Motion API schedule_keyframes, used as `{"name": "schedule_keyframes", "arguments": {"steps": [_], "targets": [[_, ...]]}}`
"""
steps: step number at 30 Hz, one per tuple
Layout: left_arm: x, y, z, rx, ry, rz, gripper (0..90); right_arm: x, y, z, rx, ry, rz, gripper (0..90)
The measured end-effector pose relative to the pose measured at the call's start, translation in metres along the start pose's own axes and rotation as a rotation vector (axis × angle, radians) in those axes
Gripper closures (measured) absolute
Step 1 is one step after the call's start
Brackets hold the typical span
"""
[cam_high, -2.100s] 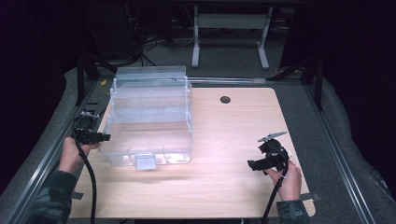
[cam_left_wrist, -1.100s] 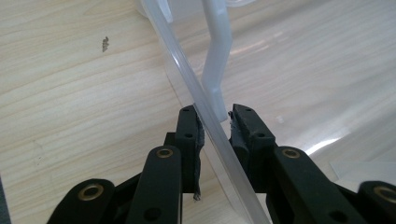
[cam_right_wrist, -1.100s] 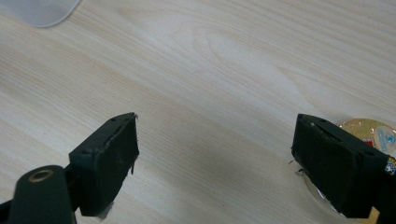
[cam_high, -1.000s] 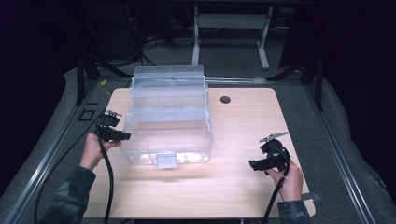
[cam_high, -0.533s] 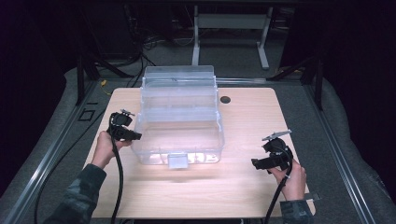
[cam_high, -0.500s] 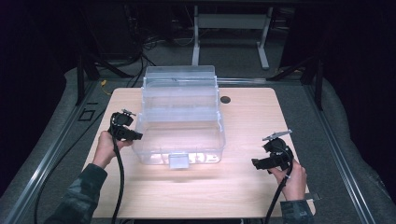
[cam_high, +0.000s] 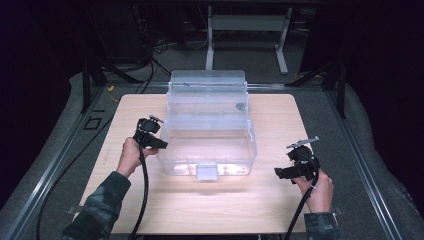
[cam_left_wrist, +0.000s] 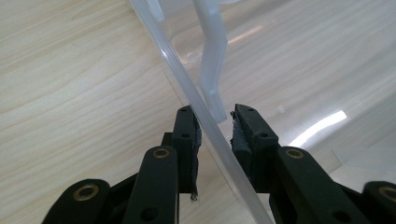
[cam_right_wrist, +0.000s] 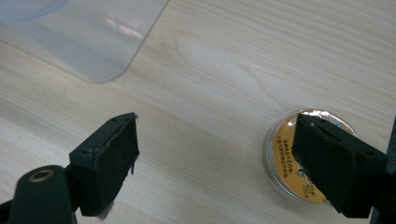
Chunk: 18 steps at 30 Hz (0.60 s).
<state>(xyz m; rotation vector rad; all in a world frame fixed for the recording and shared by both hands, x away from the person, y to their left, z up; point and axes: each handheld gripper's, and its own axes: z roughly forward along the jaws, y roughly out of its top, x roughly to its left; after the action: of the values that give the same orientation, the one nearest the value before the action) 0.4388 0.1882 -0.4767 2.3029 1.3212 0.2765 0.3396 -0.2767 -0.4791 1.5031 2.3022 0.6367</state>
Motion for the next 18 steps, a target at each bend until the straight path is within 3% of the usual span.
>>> {"name": "schedule_keyframes", "arguments": {"steps": [8, 14, 18], "targets": [[-0.017, 0.012, 0.009, 0.002, -0.013, 0.005, 70.0, -0.015, -0.005, 0.000, -0.005, 0.001, 0.035, 14.2], [-0.033, 0.023, 0.015, 0.019, -0.016, 0.039, 69.4, -0.027, -0.010, -0.002, -0.001, 0.002, 0.064, 14.3], [-0.041, 0.029, 0.019, 0.018, -0.028, 0.042, 69.0, -0.034, -0.012, -0.003, 0.007, -0.019, 0.077, 14.3]]}}
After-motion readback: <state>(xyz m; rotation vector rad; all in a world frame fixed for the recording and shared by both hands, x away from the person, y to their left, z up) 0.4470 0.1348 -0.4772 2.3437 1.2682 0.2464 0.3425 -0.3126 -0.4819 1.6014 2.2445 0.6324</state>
